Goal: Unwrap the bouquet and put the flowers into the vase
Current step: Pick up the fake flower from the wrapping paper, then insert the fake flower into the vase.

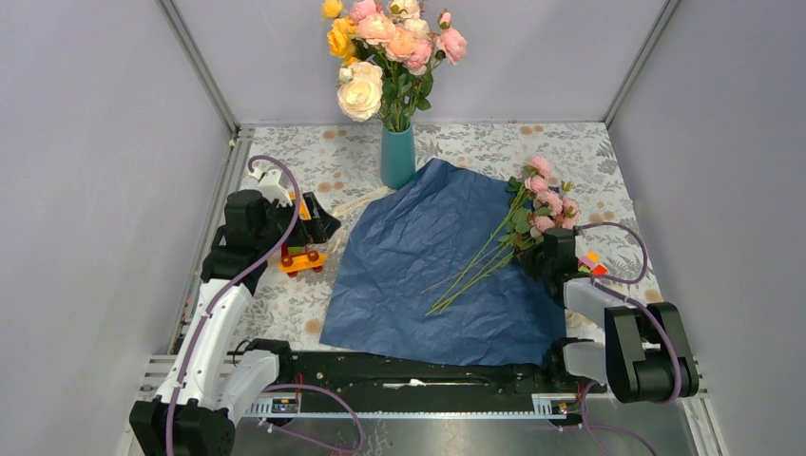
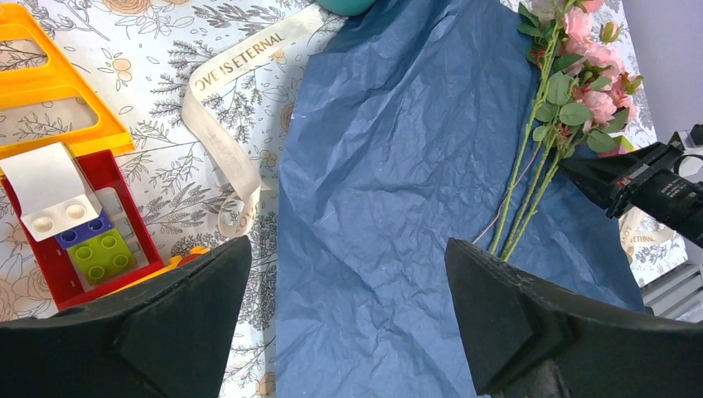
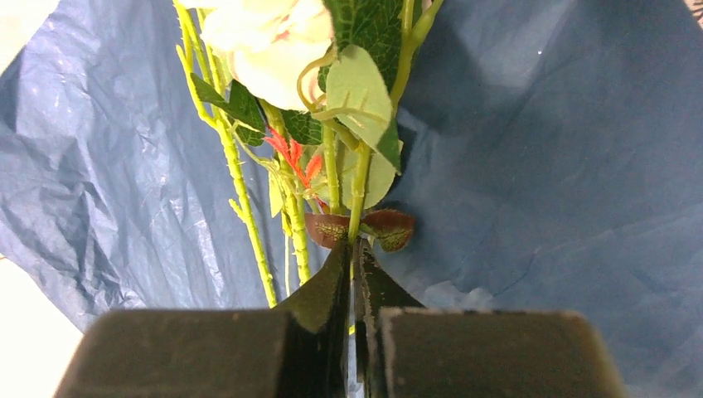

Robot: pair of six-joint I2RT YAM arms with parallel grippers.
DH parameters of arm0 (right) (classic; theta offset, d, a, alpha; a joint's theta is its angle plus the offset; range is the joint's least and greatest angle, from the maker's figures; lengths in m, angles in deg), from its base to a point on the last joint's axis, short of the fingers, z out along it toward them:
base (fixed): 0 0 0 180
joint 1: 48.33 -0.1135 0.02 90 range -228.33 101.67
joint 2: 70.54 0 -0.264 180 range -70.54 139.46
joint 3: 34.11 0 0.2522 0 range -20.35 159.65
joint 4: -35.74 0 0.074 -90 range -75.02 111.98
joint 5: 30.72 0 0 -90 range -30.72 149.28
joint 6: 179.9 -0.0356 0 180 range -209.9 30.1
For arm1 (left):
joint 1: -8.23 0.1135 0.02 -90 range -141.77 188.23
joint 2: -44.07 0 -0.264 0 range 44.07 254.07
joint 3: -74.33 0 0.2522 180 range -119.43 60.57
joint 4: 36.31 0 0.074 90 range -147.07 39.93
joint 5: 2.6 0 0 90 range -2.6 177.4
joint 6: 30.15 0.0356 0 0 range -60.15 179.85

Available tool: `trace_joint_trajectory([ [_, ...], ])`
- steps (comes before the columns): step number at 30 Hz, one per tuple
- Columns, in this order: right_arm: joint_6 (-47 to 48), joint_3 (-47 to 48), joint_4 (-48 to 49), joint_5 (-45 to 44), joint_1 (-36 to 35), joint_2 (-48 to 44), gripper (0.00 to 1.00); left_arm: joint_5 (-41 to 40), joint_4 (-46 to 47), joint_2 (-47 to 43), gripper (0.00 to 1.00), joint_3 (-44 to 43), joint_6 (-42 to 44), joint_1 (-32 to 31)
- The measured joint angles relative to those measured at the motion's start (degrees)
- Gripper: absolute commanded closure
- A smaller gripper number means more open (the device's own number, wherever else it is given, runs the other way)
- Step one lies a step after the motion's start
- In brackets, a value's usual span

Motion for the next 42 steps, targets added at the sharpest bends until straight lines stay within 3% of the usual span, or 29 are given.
trace_joint_trajectory([
  [3,-0.3,-0.4,-0.4,-0.5,0.0,-2.1,1.00,0.0,0.0,0.0,0.07,0.0,0.0,0.1],
  [14,-0.6,-1.4,-11.0,-5.7,0.0,-25.6,1.00,0.2,0.0,0.0,0.07,0.0,0.0,0.4],
  [26,3.0,-1.4,-14.6,-5.2,0.0,-34.4,1.00,2.0,0.6,0.0,0.07,0.2,-0.1,0.5],
  [34,11.4,-1.4,-10.6,0.8,0.0,-40.0,1.00,9.3,5.2,-0.1,0.07,3.0,-1.9,-0.1],
  [37,13.5,-1.1,-8.9,4.7,0.0,-41.2,1.00,10.8,8.0,-0.2,0.07,4.4,-4.3,-4.3],
  [42,14.9,1.0,-6.3,9.4,-1.3,-42.0,1.00,10.5,20.0,-0.6,0.07,8.5,-13.3,-21.4],
])
